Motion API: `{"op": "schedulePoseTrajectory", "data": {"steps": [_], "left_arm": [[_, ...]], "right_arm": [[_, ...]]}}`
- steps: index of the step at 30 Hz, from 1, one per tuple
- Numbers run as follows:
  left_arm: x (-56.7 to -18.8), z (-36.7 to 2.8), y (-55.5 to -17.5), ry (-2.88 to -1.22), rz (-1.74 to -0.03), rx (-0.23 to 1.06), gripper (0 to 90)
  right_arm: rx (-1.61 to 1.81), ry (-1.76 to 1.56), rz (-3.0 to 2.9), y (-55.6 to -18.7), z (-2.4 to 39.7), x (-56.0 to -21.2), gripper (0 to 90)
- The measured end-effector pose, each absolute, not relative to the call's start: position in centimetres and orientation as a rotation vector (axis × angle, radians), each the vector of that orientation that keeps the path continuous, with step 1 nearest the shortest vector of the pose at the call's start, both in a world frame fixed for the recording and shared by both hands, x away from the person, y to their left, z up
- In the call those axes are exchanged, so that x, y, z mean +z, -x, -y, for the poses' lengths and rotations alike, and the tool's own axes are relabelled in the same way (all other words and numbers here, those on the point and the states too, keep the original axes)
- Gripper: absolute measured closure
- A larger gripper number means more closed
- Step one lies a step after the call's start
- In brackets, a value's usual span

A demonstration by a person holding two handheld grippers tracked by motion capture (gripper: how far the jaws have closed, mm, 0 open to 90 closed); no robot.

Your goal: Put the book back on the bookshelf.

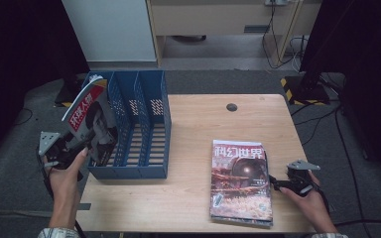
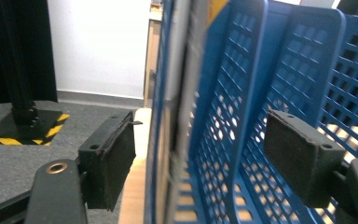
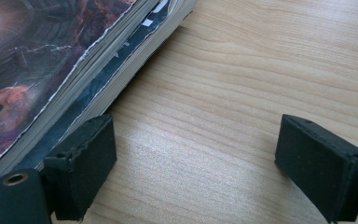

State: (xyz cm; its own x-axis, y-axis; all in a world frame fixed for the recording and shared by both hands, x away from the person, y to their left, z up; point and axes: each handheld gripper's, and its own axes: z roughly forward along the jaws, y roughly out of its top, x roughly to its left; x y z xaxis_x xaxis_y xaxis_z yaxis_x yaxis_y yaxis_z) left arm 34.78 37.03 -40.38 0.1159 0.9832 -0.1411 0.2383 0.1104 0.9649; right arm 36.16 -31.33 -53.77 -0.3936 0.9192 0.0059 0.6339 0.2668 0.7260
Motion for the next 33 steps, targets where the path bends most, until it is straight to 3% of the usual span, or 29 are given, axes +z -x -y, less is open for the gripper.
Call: {"op": "schedulePoseTrajectory", "data": {"steps": [16,26,33], "left_arm": [[-42.2,-36.0,-31.7,-1.34,-1.314,0.873,23.6],[-43.3,-31.9,-31.4,-1.413,-1.284,0.797,23.2],[-43.7,-28.3,-31.5,-1.47,-1.23,0.763,23.6]], "right_arm": [[0.919,-1.405,-2.125,-36.2,31.3,-53.8,12.7],[0.909,-1.42,-2.126,-36.2,31.3,-53.7,12.6],[0.911,-1.378,-2.148,-36.1,31.2,-52.8,19.2]]}}
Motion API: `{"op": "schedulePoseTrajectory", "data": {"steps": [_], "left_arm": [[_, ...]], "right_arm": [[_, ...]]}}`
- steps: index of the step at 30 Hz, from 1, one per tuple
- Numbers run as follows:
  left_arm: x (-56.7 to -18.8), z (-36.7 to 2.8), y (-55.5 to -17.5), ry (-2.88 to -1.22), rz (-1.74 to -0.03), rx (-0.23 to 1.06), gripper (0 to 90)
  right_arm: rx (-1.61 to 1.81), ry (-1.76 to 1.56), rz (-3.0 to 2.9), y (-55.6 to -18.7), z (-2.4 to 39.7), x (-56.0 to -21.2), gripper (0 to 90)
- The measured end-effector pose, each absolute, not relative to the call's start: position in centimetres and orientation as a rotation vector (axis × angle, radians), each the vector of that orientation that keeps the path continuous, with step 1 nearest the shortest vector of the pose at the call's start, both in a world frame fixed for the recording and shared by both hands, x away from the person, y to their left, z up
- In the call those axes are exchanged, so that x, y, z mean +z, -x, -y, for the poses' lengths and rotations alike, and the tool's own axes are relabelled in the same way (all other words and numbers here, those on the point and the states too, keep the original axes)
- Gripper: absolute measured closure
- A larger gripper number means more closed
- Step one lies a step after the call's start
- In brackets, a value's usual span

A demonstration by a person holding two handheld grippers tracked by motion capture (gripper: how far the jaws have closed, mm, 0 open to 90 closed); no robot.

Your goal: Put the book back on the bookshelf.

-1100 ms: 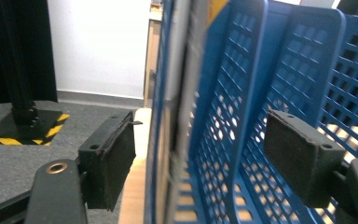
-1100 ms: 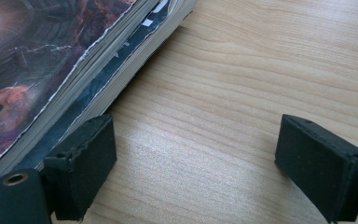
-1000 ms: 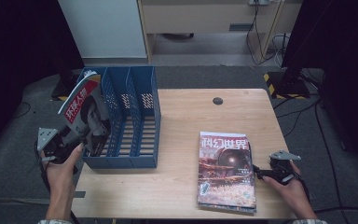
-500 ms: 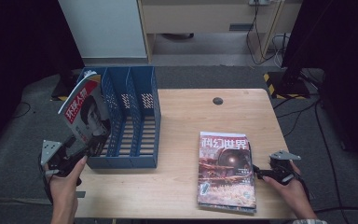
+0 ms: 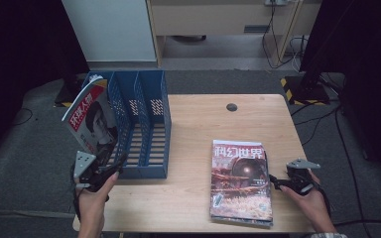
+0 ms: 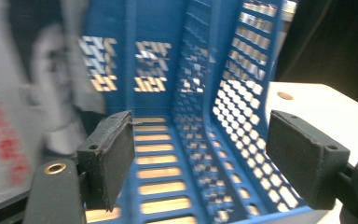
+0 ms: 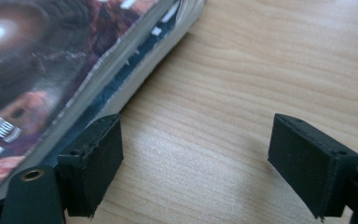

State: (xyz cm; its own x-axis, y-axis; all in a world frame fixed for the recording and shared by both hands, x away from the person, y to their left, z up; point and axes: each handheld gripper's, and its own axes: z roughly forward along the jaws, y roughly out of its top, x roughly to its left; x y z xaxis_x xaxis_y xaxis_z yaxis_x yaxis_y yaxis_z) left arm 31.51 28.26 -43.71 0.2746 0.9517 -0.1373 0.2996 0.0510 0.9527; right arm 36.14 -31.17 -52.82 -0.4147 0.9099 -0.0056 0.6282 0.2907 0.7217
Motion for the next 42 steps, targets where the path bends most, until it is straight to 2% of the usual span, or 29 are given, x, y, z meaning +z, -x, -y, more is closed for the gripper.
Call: {"op": "schedulePoseTrajectory", "data": {"steps": [6,18,25,35,39,42], "left_arm": [[-44.2,-24.8,-31.7,-1.549,-1.169,0.718,23.8],[-45.2,-20.4,-32.5,-1.637,-1.099,0.658,23.4],[-45.7,-17.3,-32.9,-1.692,-1.058,0.632,23.4],[-46.8,-12.3,-33.6,-1.752,-0.999,0.567,23.4],[-47.3,-10.7,-34.0,-1.751,-0.995,0.537,23.5],[-47.8,-10.0,-34.0,-1.736,-1.009,0.519,23.6]], "right_arm": [[0.964,-1.341,-2.16,-35.7,31.2,-51.9,19.7],[0.992,-1.286,-2.107,-35.1,31.2,-50.2,56.8],[1.025,-1.264,-2.065,-34.9,31.0,-49.5,67.4],[1.055,-1.223,-2.108,-34.7,30.1,-49.3,68.0],[1.083,-1.212,-2.116,-34.7,29.7,-49.2,62.5],[1.091,-1.21,-2.122,-34.5,29.2,-49.2,55.0]]}}
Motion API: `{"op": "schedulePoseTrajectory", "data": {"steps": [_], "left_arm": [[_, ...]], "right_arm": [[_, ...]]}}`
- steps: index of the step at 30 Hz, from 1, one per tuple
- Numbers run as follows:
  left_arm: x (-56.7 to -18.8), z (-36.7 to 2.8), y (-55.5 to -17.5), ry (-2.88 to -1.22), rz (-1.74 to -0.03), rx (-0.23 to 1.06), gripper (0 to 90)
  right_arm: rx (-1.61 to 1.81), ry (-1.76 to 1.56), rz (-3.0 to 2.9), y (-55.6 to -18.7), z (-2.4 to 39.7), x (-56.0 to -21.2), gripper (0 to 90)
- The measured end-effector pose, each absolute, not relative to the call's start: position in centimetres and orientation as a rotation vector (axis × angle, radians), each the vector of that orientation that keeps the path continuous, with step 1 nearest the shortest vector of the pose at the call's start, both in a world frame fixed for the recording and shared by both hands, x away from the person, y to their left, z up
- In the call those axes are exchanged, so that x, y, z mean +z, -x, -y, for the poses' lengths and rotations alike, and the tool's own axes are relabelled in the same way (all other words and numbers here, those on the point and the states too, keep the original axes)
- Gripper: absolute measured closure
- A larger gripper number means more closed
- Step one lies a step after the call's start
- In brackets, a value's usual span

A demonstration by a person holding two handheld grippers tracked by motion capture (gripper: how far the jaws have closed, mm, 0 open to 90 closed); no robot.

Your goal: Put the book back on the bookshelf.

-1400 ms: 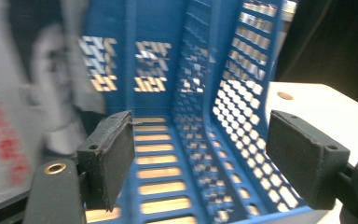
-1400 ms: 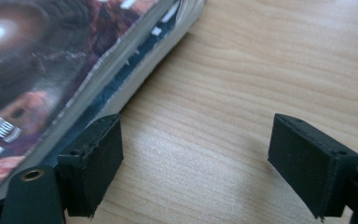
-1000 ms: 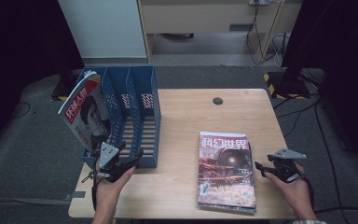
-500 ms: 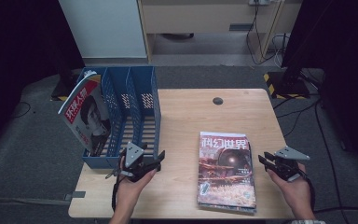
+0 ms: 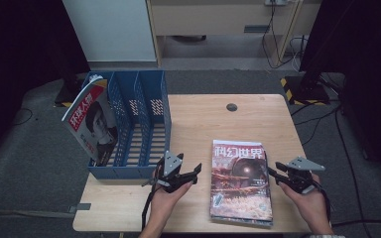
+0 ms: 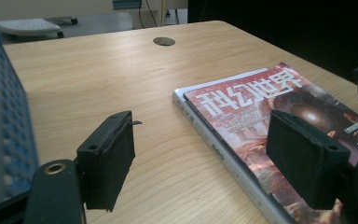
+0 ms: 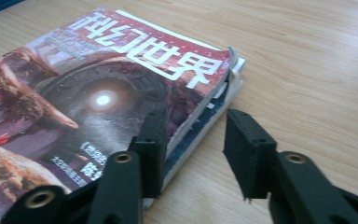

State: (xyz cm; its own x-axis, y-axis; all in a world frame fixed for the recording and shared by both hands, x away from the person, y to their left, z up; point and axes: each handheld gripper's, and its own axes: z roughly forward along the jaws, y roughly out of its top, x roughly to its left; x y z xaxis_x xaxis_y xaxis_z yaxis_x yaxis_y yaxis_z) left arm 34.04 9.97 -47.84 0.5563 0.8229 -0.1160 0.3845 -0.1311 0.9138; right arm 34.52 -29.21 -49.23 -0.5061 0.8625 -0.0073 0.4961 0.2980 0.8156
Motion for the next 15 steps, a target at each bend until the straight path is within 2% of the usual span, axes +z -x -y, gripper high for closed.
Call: {"op": "schedulePoseTrajectory", "data": {"steps": [7,15], "left_arm": [[-48.8,-9.0,-33.4,-1.775,-0.991,0.5,23.7],[-49.4,-8.0,-32.9,-1.802,-0.974,0.472,23.4]], "right_arm": [[1.094,-1.171,-2.144,-34.2,27.9,-49.3,41.7],[1.098,-1.13,-2.211,-34.2,27.2,-50.0,44.5]]}}
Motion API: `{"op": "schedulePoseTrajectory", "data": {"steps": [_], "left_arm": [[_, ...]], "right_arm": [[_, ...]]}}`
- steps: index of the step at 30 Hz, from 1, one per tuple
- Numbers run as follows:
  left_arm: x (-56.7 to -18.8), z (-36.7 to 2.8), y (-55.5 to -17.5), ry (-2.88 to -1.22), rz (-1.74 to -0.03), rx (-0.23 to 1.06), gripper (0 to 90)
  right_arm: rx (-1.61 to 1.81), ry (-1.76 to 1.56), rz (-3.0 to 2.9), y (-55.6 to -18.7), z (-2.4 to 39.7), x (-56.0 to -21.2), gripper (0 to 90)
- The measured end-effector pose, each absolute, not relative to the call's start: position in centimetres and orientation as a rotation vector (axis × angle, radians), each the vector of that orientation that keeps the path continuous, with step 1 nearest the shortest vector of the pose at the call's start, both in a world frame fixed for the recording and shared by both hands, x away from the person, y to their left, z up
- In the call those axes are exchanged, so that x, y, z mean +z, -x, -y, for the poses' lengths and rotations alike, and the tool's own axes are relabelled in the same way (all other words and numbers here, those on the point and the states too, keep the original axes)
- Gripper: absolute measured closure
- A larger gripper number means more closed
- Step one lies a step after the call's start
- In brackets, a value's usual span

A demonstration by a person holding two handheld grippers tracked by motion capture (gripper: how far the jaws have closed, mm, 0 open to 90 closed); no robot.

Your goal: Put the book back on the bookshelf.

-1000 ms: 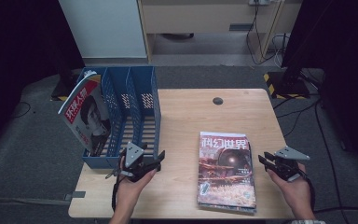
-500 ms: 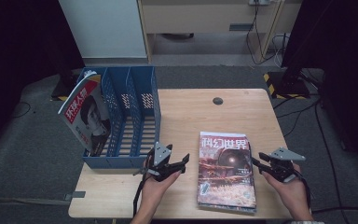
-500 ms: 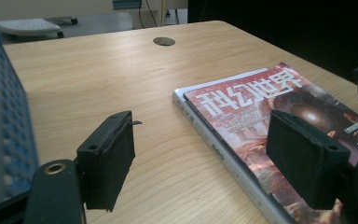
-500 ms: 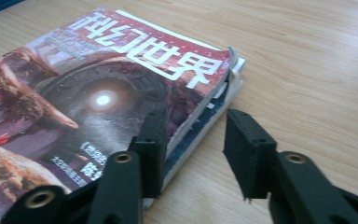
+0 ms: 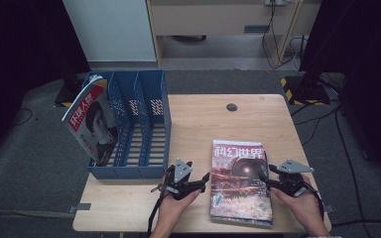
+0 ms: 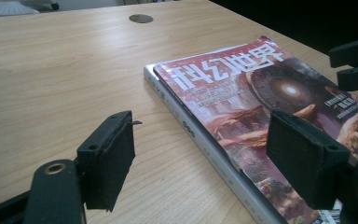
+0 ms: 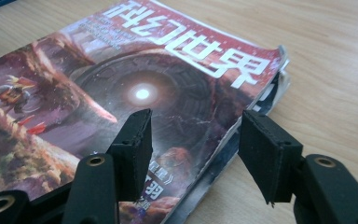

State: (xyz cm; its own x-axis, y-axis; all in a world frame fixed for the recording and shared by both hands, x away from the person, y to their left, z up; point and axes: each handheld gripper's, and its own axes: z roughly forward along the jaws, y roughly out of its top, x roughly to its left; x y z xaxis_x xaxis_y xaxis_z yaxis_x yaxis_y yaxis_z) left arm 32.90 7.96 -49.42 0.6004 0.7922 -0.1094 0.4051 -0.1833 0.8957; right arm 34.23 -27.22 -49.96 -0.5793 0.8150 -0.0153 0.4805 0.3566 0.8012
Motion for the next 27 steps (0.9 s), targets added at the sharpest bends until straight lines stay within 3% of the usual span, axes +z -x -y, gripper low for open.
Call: {"op": "schedulePoseTrajectory", "data": {"steps": [7,15,27], "left_arm": [[-50.0,-7.1,-32.7,-1.837,-0.955,0.424,22.7],[-50.7,-6.1,-32.5,-1.895,-0.918,0.402,21.6],[-51.8,-5.1,-32.6,-1.955,-0.902,0.351,20.3]], "right_arm": [[1.102,-1.172,-2.253,-34.5,26.8,-50.8,40.2],[1.183,-1.24,-2.25,-34.7,26.6,-51.5,26.0],[1.192,-1.166,-2.275,-34.6,26.4,-51.5,27.8]]}}
